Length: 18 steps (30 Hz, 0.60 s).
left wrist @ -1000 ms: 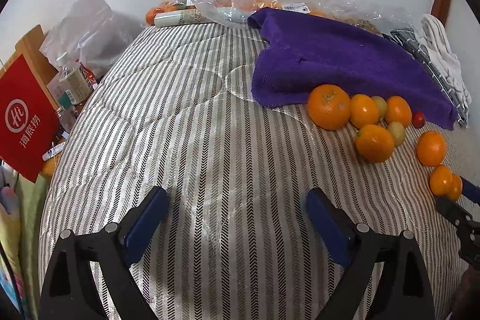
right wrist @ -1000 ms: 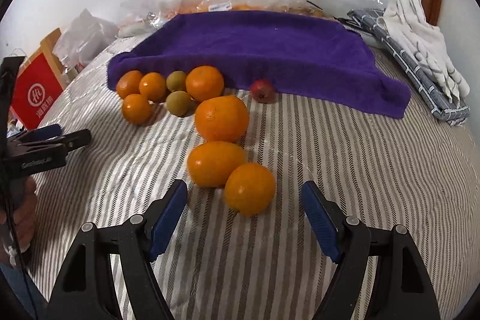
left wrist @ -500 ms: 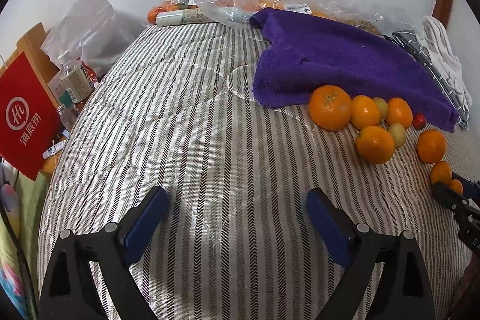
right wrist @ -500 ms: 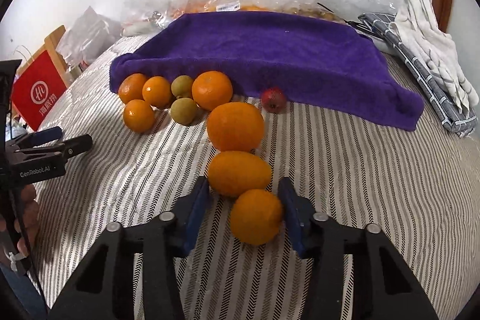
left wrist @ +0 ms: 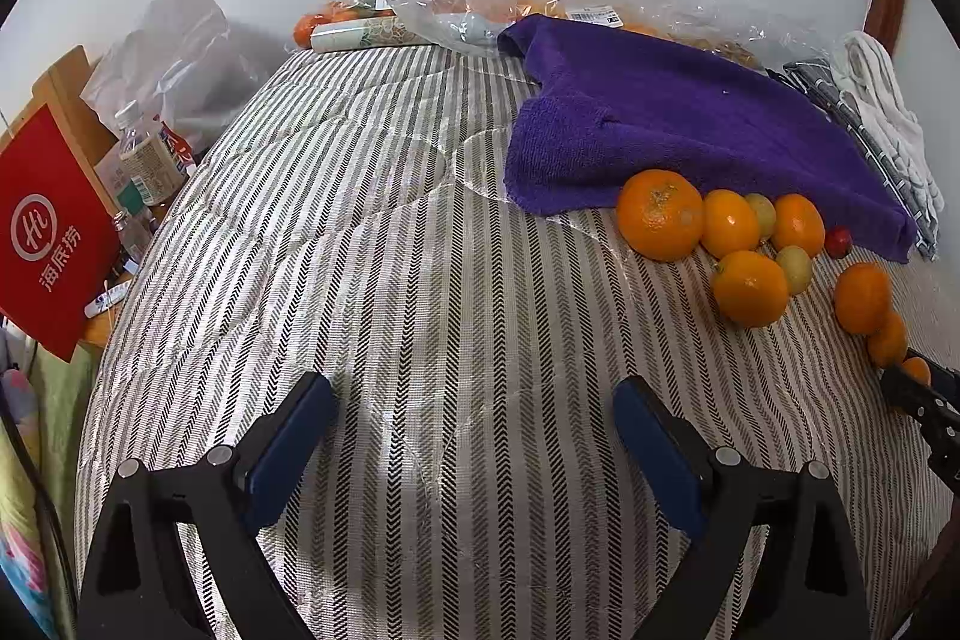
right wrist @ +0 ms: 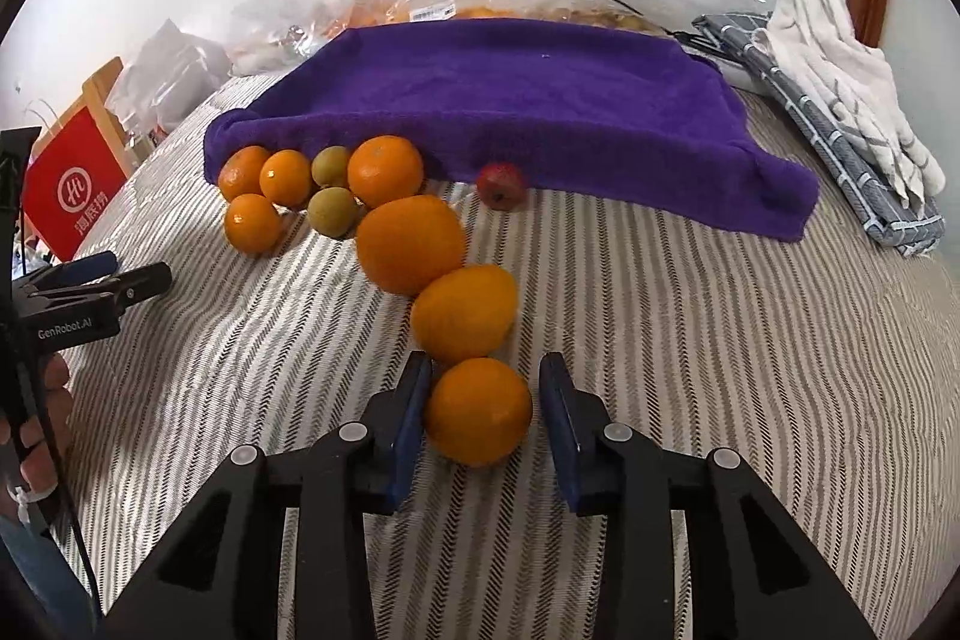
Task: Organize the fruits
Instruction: 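Close the left gripper on an orange while the right gripper holds its orange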
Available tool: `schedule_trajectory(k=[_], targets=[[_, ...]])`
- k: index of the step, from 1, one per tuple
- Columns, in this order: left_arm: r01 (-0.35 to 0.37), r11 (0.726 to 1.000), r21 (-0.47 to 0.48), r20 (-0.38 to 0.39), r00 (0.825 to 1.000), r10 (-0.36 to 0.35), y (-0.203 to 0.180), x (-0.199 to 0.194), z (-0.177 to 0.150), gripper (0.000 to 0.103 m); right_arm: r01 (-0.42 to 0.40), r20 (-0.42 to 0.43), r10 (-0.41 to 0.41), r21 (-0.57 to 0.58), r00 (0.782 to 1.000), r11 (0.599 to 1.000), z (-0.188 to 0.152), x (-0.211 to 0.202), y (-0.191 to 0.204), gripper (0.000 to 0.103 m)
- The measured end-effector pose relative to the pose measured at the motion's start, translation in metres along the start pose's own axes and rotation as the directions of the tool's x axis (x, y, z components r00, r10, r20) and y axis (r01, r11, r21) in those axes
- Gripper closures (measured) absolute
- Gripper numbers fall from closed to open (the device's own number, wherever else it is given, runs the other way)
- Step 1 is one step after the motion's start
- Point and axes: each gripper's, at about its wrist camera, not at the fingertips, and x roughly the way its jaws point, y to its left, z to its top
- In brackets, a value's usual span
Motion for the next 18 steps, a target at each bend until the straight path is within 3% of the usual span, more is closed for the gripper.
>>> schedule_trajectory(k=[18], targets=[[-0.001,1.0,0.003,-0.001,1.0,0.001,-0.001,0.0,0.0,0.007,0.025,-0.001,-0.025,0.038,1.0,0.999,-0.003,-0.004,-0.013,0.07]])
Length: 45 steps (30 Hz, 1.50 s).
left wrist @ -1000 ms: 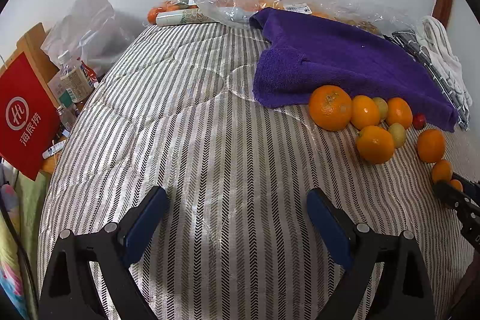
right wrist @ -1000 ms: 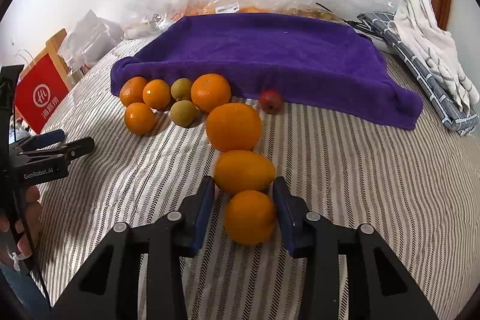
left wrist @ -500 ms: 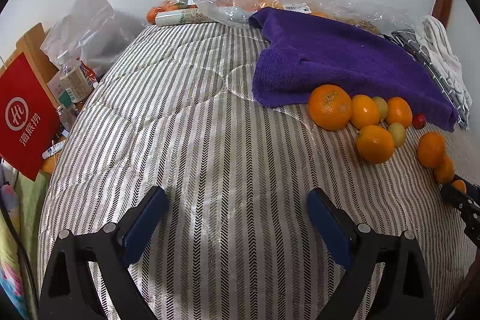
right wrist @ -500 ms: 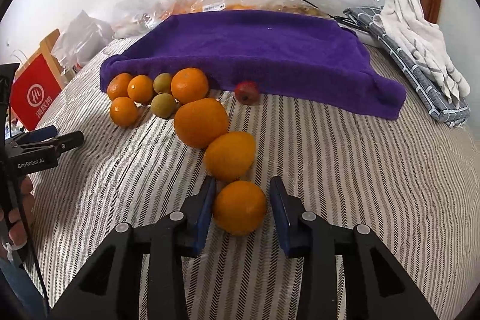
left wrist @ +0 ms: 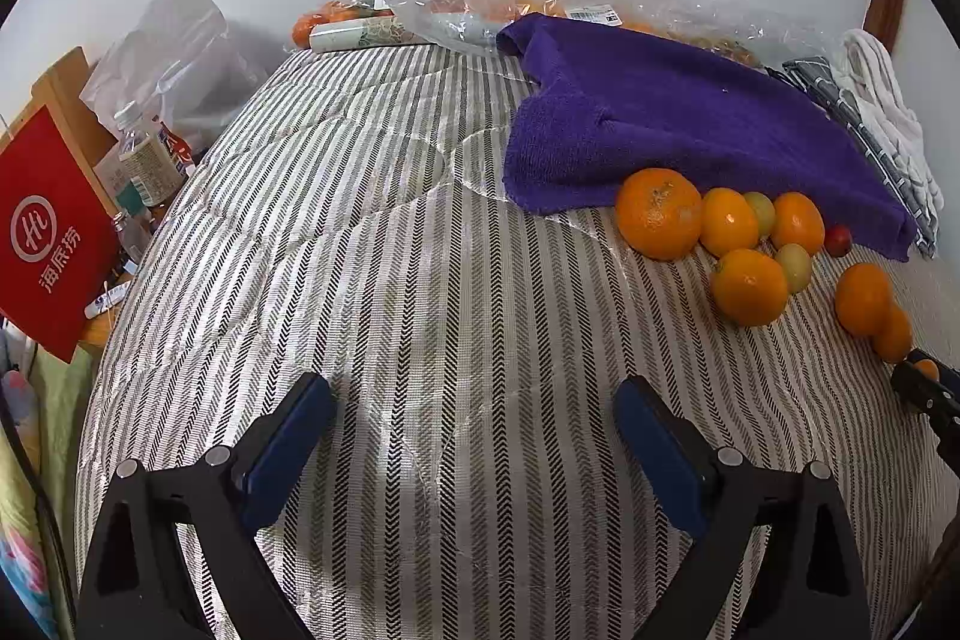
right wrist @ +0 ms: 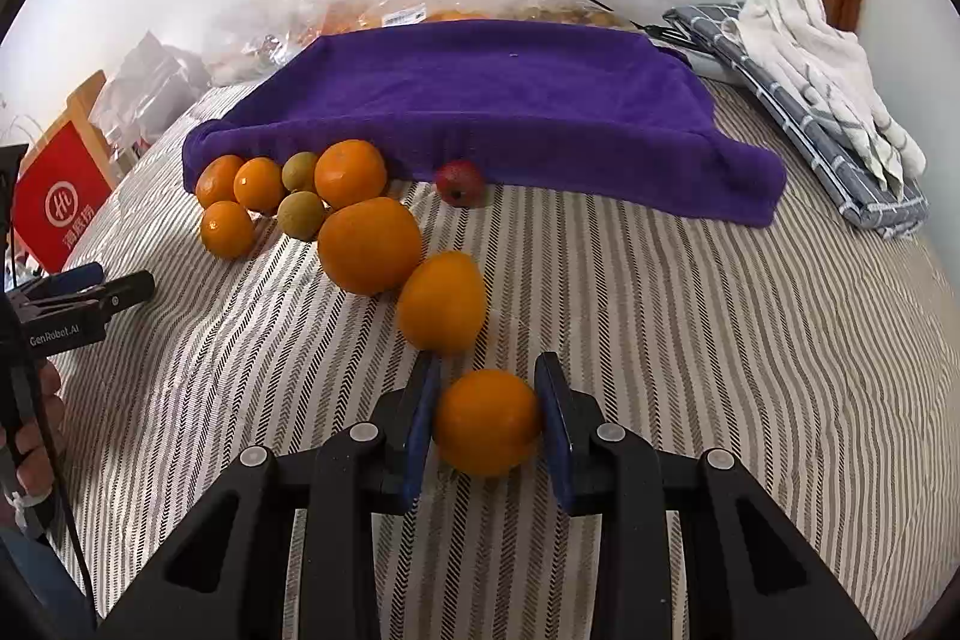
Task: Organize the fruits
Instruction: 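Close the left gripper on an orange while the right gripper holds its orange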
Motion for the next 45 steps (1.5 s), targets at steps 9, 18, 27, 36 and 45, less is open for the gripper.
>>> schedule_trajectory(k=[9,18,27,36,45], targets=[[0.0,1.0,0.002,-0.001,1.0,0.0,-0.001,0.0,0.0,0.005,0.01,0.012,-0.01,-0.013,1.0,1.0,0.0,0.002,0.001,0.07],[0.002,1.0,0.01,-0.002,1.0,-0.001,-0.003,-0.001,-0.001,0.007,-0.019,0.022,0.019,0.009,1.0,1.0,-0.006,-0.006,-0.006,0.07],[0.212,0.977,0.013,-0.023,0.977,-0.212,-0.038,-0.012,0.009,0.011,-0.024,0.027,0.025,-0.017,0.999,1.0,-0.014,-0.011,-0.01,0.07],[0.197,0.98,0.03,-0.014,0.98,-0.196,-0.085,0.006,0.028,0.038,-0.018,0.038,0.021,-0.065,0.999,0.998,-0.025,-0.017,-0.009,0.07],[0.184,0.982,0.03,-0.01,0.983,-0.184,-0.085,0.002,0.028,0.067,-0.018,0.03,0.019,-0.032,0.999,0.999,-0.024,-0.022,-0.019,0.07]])
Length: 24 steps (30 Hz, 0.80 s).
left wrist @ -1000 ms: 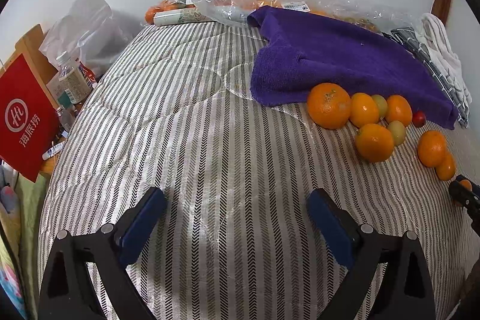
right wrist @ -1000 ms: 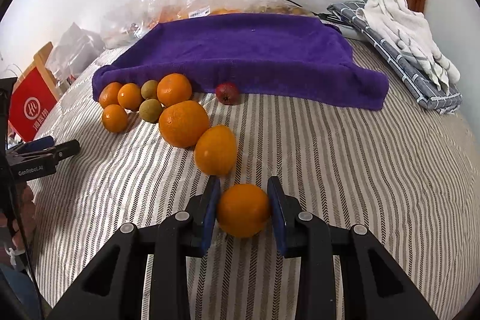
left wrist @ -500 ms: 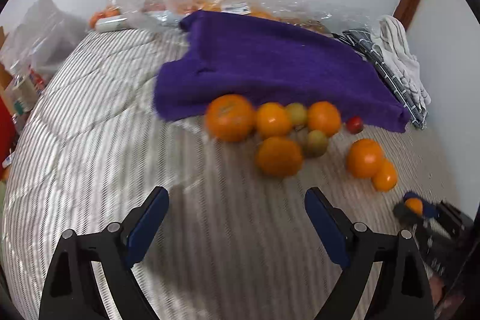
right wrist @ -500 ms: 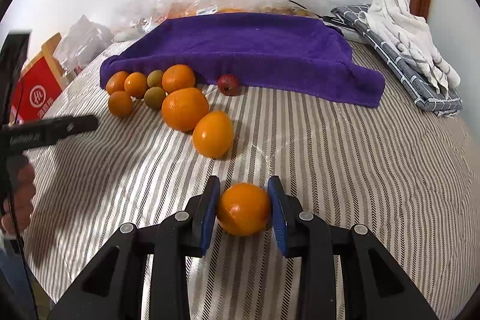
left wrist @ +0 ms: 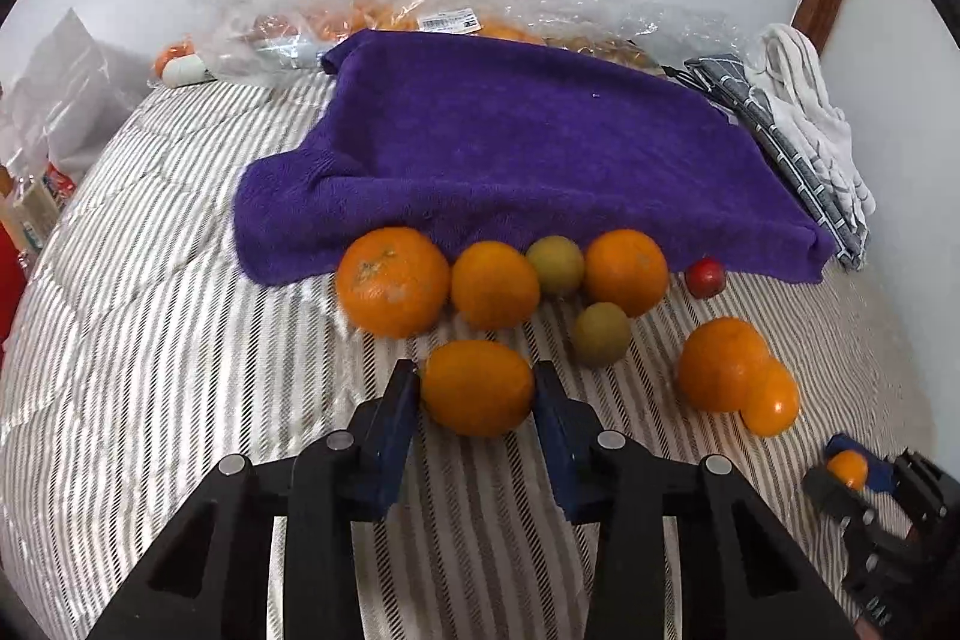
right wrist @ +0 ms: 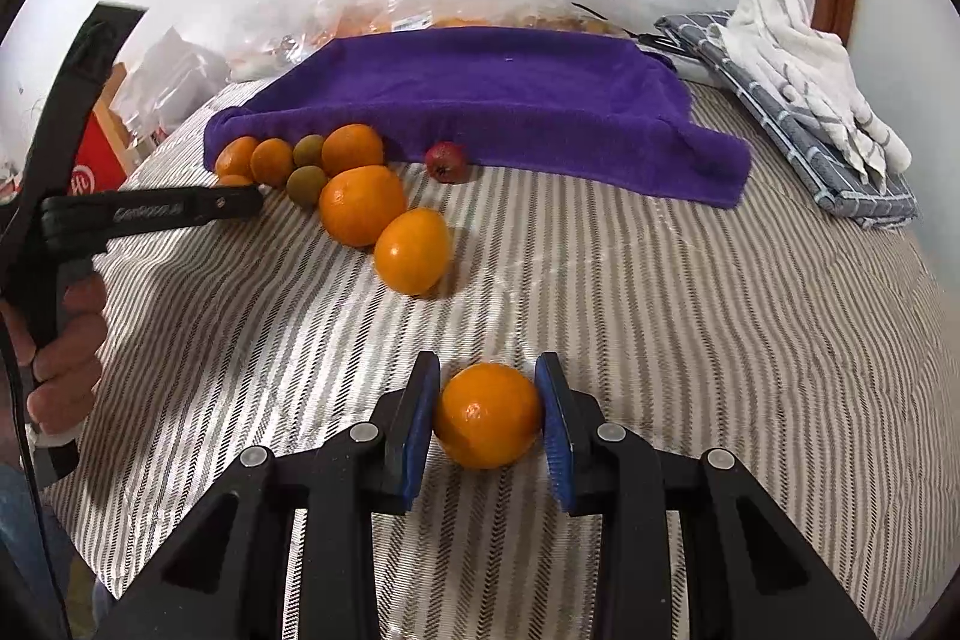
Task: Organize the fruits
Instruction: 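Close the left gripper on an orange while the right gripper holds its orange, then carry both held oranges up over the purple towel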
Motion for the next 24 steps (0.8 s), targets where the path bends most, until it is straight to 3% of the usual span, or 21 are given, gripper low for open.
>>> schedule_trajectory(k=[11,18,24], targets=[[-0.016,1.0,-0.024,0.059,0.998,0.017,0.01,-0.045,0.006,0.067,0.015,0.026,-0.016,0.067,1.0,0.998,0.029,-0.008,-0.018,0.07],[-0.042,0.999,-0.019,0.098,0.994,0.044,0.008,-0.066,0.047,0.067,0.039,0.1,-0.044,0.058,0.994,0.998,0.08,-0.022,-0.021,0.07],[-0.057,0.998,-0.024,0.143,0.988,0.06,0.006,-0.076,0.096,0.067,0.019,0.181,-0.028,0.055,0.983,0.998,0.143,-0.027,-0.02,0.07]])
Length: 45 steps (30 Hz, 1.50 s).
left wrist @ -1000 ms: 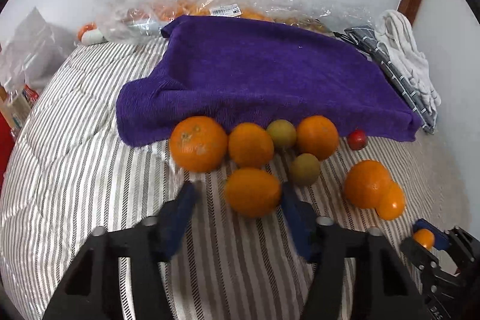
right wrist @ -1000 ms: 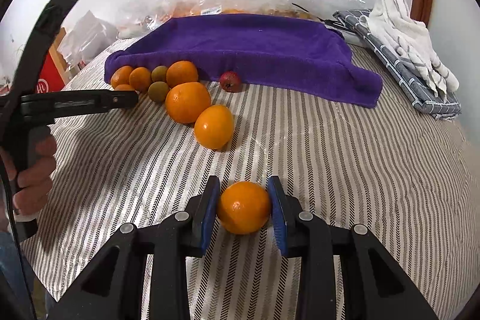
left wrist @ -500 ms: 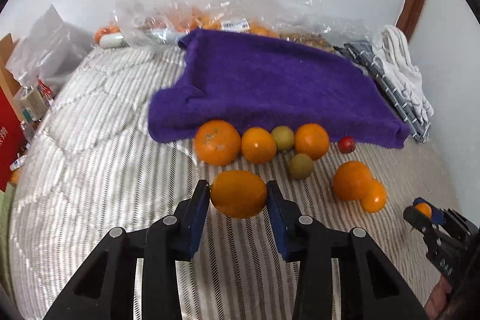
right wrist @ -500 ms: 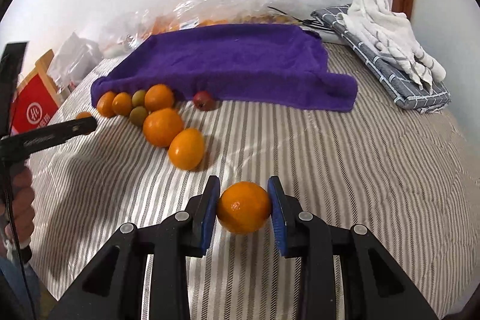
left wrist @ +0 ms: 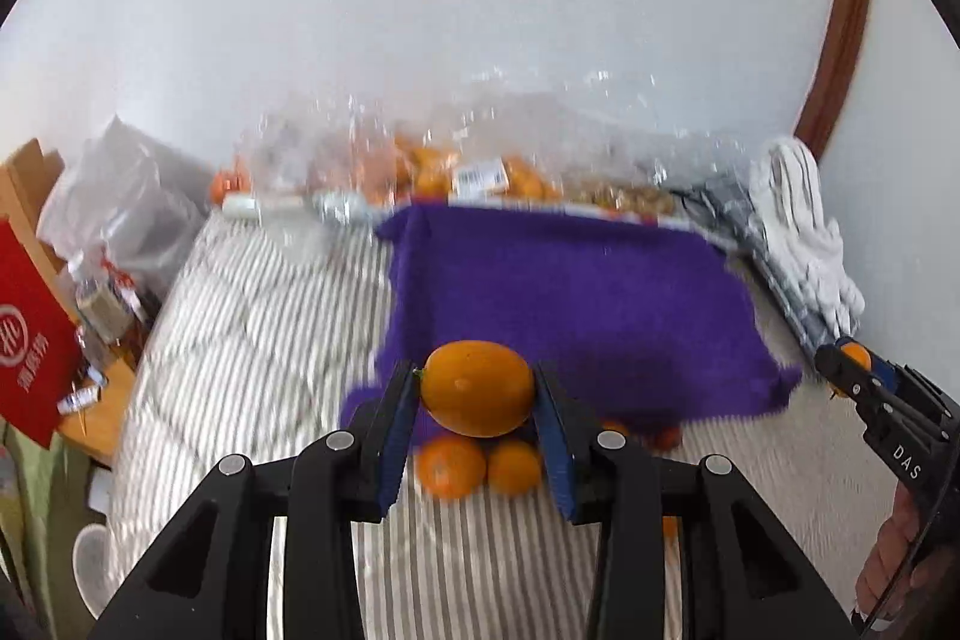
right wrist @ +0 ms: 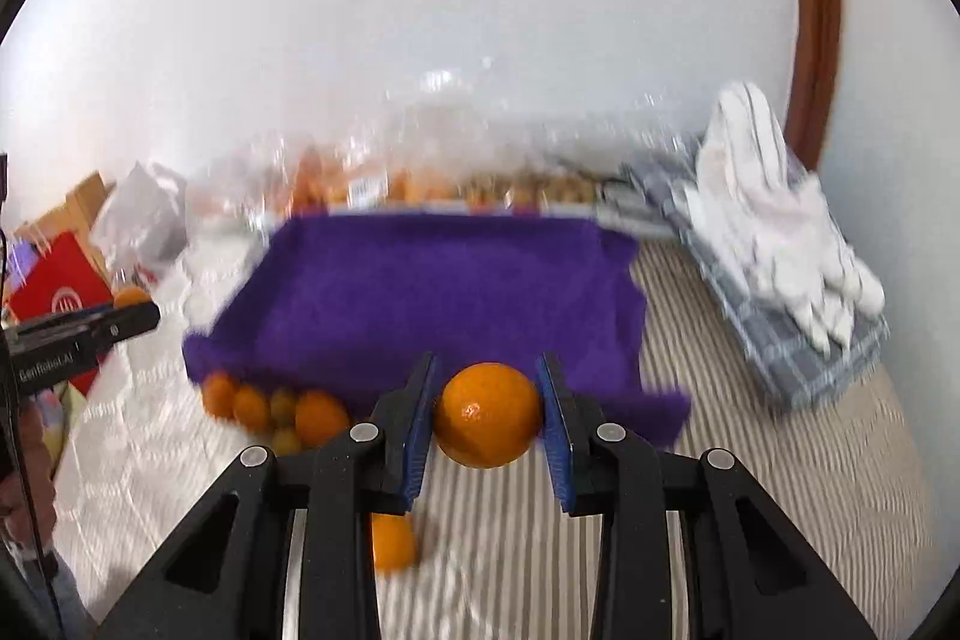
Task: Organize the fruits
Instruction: 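Carry both held oranges up over the purple towel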
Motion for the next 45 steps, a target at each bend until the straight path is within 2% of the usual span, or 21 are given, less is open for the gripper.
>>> schedule_trajectory(k=[8,14,18,22,25,31,45], targets=[[-0.027,1.0,0.002,0.045,0.999,0.027,-0.005,0.024,0.062,0.067,-0.037,0.084,0.038,-0.015,0.996,0.999,0.076,0.034,0.015,0.07],[-0.032,0.999,-0.026,0.052,0.998,0.033,-0.004,0.058,0.091,0.067,-0.041,0.073,0.04,0.014,0.997,0.999,0.104,0.078,0.012,0.07],[-0.043,0.998,-0.044,0.054,0.998,0.045,-0.004,0.081,0.1,0.067,-0.068,0.071,0.065,0.048,0.995,0.997,0.115,0.104,0.006,0.07],[-0.05,0.999,-0.021,0.031,0.998,0.051,-0.004,0.108,0.094,0.067,-0.072,0.053,0.07,0.036,0.996,0.997,0.114,0.127,0.004,0.07],[-0.075,0.997,0.012,-0.013,0.997,0.076,-0.011,0.128,0.094,0.067,-0.068,-0.006,0.068,0.024,0.998,0.997,0.108,0.148,0.001,0.07],[-0.059,0.997,0.048,-0.066,0.996,0.062,-0.021,0.155,0.085,0.067,-0.048,-0.048,0.048,0.006,0.998,0.999,0.096,0.169,-0.006,0.07],[-0.066,0.997,0.028,-0.141,0.988,0.069,-0.013,0.19,0.067,0.067,-0.029,-0.131,0.028,0.002,0.991,1.0,0.08,0.205,-0.019,0.07]])
